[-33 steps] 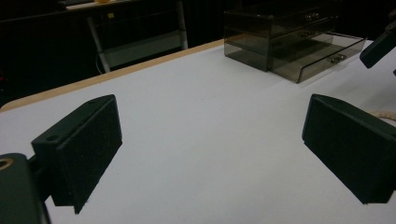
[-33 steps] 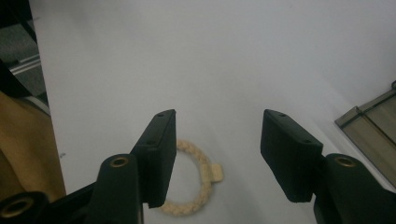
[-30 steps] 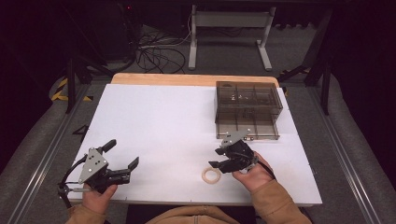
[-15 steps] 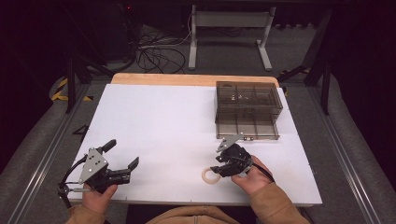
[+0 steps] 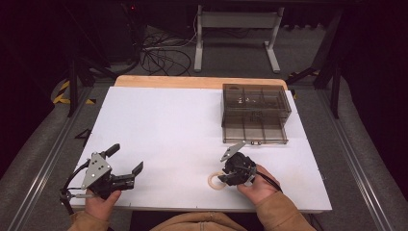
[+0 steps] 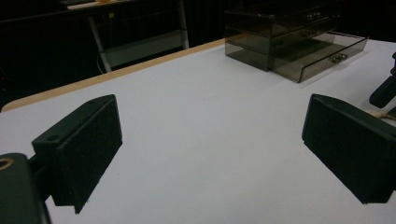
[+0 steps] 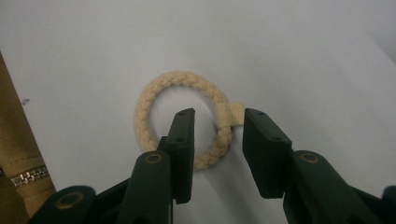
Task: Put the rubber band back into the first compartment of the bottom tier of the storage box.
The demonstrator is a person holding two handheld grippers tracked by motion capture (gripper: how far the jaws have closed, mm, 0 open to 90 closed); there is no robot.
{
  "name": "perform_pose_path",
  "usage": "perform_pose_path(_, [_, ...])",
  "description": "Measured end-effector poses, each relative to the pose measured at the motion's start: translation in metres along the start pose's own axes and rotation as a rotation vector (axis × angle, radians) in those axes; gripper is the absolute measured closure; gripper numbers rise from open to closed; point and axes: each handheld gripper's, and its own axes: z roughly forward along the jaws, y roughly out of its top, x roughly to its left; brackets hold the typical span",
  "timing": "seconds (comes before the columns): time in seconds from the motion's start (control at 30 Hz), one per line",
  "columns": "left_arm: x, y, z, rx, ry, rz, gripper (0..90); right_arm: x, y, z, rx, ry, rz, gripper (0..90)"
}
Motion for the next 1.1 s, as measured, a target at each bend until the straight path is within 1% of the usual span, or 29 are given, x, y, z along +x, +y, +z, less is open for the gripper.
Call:
perform_pose_path(0.1, [-0.0003,0.0000,0.0001,-0.001,0.001,-0.001,5.4,0.0011,-0.0014,0.0028,0.006,0.005,0.008,66.4])
perform_pose_path(0.17, [-0.0003,0.0000,0.0001,0.000,0.000,-0.001,5.4,0.0020,-0.0018,0.0040,0.006,0.000,0.008,67.9])
perform_pose_path(0.23, [-0.0005,0.0000,0.0002,-0.001,0.001,0.000,5.4,0.0029,-0.0020,0.0040,0.006,-0.022,0.011,72.1])
perform_pose_path(0.27, [-0.0006,0.0001,0.0001,-0.001,0.001,0.000,5.4,0.0029,-0.0020,0.0040,0.006,-0.022,0.011,72.1])
perform_pose_path(0.33, [-0.0005,0.0002,-0.0001,-0.002,0.000,0.001,5.4,0.0040,-0.0023,0.0041,0.007,-0.042,0.010,75.5])
perform_pose_path(0.4, [-0.0004,0.0001,-0.0001,-0.002,0.001,0.001,5.4,0.0053,-0.0021,0.0045,0.006,-0.052,0.012,79.0])
perform_pose_path(0.43, [-0.0004,0.0001,-0.0001,-0.002,0.001,0.001,5.4,0.0067,-0.0017,0.0047,0.010,-0.059,0.014,82.1])
perform_pose_path(0.47, [-0.0006,0.0001,-0.0001,-0.002,0.001,0.000,5.4,0.0074,-0.0015,0.0048,0.011,-0.061,0.016,82.8])
perform_pose_path(0.7, [-0.0006,0.0002,-0.0003,-0.002,0.001,0.001,5.4,0.0077,-0.0014,0.0051,0.009,-0.066,0.028,84.5])
perform_pose_path(0.97, [-0.0003,0.0003,-0.0005,-0.002,0.001,0.004,5.4,0.0066,-0.0022,0.0048,0.000,-0.059,0.033,85.1])
perform_pose_path(1.0, [-0.0002,0.0003,-0.0006,-0.001,0.000,0.004,5.4,0.0067,-0.0023,0.0048,-0.002,-0.060,0.033,85.1])
perform_pose_path(1.03, [-0.0002,0.0003,-0.0005,-0.002,0.000,0.003,5.4,0.0074,-0.0023,0.0044,-0.007,-0.073,0.028,85.1])
perform_pose_path(1.1, [0.0000,0.0001,-0.0004,-0.002,0.000,0.003,5.4,0.0078,-0.0021,0.0038,-0.012,-0.073,0.027,85.1])
